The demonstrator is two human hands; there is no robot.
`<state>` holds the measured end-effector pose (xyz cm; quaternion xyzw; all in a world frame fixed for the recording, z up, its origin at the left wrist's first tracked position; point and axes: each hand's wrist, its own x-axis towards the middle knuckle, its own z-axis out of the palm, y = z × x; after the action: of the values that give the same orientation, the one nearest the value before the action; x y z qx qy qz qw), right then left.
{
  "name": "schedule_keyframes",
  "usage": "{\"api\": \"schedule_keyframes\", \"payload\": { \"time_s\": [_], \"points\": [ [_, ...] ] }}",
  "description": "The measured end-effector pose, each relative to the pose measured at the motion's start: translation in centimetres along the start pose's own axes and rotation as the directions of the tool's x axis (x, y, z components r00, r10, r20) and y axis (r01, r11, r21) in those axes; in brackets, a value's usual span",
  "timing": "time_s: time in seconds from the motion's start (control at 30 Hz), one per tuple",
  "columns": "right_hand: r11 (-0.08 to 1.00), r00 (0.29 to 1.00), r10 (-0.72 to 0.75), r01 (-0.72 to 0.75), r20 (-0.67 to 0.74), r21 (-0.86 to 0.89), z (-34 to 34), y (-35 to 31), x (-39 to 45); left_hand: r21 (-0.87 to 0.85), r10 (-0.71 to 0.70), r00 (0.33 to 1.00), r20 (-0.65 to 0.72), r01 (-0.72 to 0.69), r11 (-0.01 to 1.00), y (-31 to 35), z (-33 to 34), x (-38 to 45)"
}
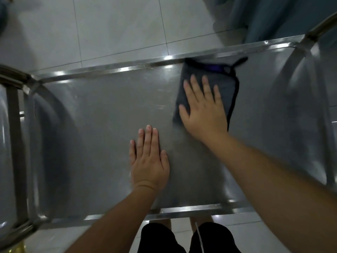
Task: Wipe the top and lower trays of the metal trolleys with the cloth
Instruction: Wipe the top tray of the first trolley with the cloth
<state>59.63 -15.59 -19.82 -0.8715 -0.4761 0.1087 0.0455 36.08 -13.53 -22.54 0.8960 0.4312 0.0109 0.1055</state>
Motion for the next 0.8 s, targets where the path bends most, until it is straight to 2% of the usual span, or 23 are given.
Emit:
{"api": "schedule_keyframes", "payload": {
  "time_s": [0.1, 0.2, 0.3, 0.43, 0.6, 0.8],
  "points": [
    [0.998, 0.998, -0.059, 0.058, 0.024, 0.01, 1.6, -1.1, -12.2, -0.009, -0.003, 1.0, -0.002, 0.003, 1.0, 0.0, -0.1, 0.0],
    [0.998, 0.991, -0.067, 0.069, 0.115, -0.013, 3.4, -2.1, -24.4, -0.02, -0.006, 1.0, 0.002, 0.006, 1.0, 0.0, -0.1, 0.0],
    [0.999, 0.983, -0.028, 0.03, 0.182, -0.011, 4.2, -2.6, -27.7, -0.017, -0.01, 1.0, -0.009, 0.009, 1.0, 0.2, -0.2, 0.1],
    [0.997, 0.989, -0.071, 0.072, 0.133, -0.006, 4.2, -3.2, -22.2, -0.023, -0.004, 1.0, -0.004, 0.004, 1.0, 0.1, -0.3, 0.1],
    [0.993, 0.993, -0.119, 0.119, -0.008, -0.011, 2.8, -4.8, -8.4, -0.034, -0.002, 1.0, 0.001, 0.002, 0.999, 0.0, -0.3, 0.1],
    [0.995, 0.994, -0.088, 0.09, 0.068, -0.032, -0.9, -3.7, 7.7, -0.053, -0.023, 0.999, -0.024, 0.021, 0.998, 0.1, -0.4, 0.1]
  ]
}}
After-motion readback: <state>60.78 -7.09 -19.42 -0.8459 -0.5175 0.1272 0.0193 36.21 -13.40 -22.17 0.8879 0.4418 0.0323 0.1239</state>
